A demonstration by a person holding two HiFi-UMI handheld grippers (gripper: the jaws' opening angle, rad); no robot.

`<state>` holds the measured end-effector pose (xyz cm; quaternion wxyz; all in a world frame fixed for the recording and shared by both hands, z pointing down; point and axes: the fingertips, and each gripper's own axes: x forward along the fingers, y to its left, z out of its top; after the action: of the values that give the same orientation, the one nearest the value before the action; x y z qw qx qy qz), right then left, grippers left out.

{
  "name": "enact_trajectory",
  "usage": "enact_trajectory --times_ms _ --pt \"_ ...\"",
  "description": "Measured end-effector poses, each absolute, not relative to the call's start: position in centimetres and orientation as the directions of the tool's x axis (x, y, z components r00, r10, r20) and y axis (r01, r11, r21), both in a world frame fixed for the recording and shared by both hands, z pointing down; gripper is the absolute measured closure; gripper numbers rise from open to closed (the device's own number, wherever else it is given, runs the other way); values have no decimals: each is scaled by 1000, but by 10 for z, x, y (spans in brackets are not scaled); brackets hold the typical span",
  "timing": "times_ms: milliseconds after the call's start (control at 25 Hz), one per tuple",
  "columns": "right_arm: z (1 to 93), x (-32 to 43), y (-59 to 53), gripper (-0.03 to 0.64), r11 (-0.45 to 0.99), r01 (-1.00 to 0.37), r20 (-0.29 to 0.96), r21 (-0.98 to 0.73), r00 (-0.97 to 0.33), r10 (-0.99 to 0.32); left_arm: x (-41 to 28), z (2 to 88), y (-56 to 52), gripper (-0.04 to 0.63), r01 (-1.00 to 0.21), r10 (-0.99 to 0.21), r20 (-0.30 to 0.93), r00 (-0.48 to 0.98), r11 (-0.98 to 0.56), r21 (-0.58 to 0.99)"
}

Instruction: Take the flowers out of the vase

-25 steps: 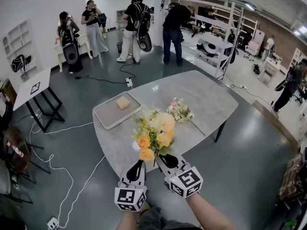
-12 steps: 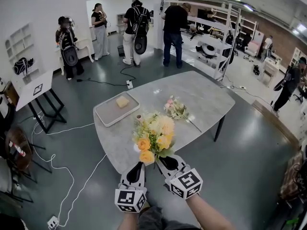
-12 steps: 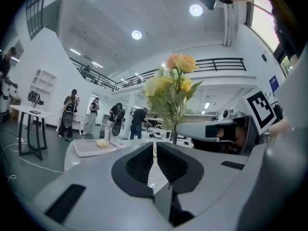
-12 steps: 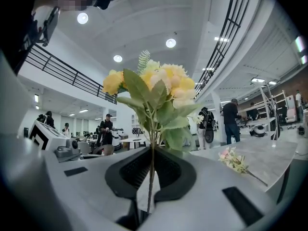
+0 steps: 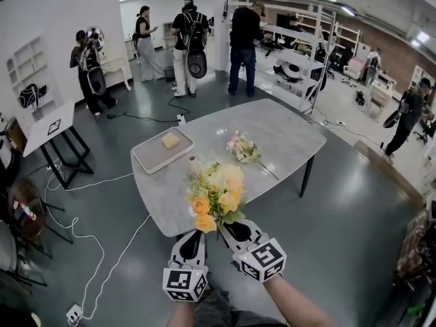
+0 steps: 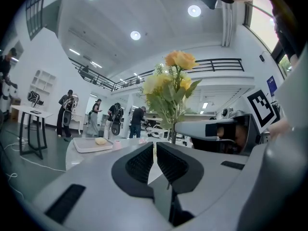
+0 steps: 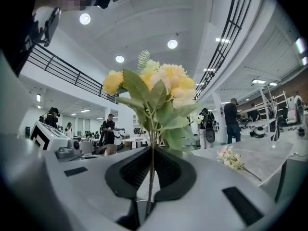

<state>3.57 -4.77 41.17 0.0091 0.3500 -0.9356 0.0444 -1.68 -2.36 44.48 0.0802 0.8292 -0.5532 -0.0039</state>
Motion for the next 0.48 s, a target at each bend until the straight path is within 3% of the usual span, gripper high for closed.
enact_trajectory --times_ms 480 --pt "409 43 -4 584 764 -642 37 -67 -766 -641 -10 439 18 571 -923 -925 64 375 -365 121"
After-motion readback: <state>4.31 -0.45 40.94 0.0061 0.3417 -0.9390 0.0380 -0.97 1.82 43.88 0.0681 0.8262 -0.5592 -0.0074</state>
